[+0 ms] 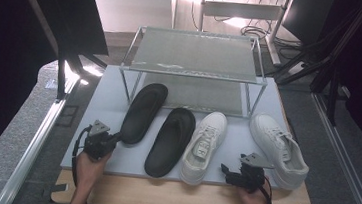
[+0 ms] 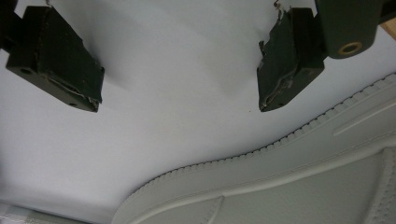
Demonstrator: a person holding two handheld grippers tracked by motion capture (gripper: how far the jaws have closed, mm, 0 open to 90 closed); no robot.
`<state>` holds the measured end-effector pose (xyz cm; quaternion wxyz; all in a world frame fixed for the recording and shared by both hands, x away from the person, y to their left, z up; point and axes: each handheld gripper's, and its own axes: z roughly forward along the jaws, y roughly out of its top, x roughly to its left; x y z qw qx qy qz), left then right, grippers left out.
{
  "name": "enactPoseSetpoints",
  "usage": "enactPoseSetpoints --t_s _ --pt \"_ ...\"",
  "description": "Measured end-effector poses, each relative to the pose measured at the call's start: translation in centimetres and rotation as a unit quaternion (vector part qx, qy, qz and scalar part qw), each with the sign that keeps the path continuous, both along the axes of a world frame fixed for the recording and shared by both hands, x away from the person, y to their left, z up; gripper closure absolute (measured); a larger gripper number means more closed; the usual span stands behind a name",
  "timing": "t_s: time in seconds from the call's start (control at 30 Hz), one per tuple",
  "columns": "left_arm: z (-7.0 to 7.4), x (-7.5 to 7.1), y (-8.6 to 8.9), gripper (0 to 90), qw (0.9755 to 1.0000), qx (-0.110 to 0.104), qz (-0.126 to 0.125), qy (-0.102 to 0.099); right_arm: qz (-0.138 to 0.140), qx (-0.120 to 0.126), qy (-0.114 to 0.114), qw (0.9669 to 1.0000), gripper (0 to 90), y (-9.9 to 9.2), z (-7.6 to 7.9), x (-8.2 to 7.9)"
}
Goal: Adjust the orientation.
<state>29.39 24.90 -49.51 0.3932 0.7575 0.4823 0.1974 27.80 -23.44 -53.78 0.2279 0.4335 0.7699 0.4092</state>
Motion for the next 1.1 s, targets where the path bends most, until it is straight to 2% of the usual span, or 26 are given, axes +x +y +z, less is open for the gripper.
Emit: enactPoseSetpoints --t_s 0.13,0.3,0.47,0.7,0.8,1.1 --pt "-1.1 -1.1 0.5 89.6 0.9999 0.002 0.002 0.013 -0.001 -0.001 0.0 1.0 15.3 0.0 0.0 0.0" --pt "-1.9 -1.4 0.3 89.6 0.9998 0.01 0.0 0.017 -0.001 -0.001 0.0 1.0 15.4 0.0 0.0 0.0" --pt "-2.2 -0.6 -0.4 89.6 0.9996 0.02 0.0 0.02 -0.002 -0.001 0.0 1.0 15.4 0.0 0.0 0.0" --pt "-2.5 -0.1 -0.9 89.7 0.9996 0.016 0.008 0.021 -0.002 -0.001 0.0 1.0 15.4 0.0 0.0 0.0" --pt "-2.6 0.3 -1.3 89.7 0.9997 0.014 0.007 0.019 -0.002 -0.001 0.0 1.0 15.4 0.0 0.0 0.0" --pt "-2.5 2.2 -3.2 89.7 0.9995 0.032 0.006 0.003 -0.002 0.0 0.0 1.0 15.4 0.0 0.0 0.0"
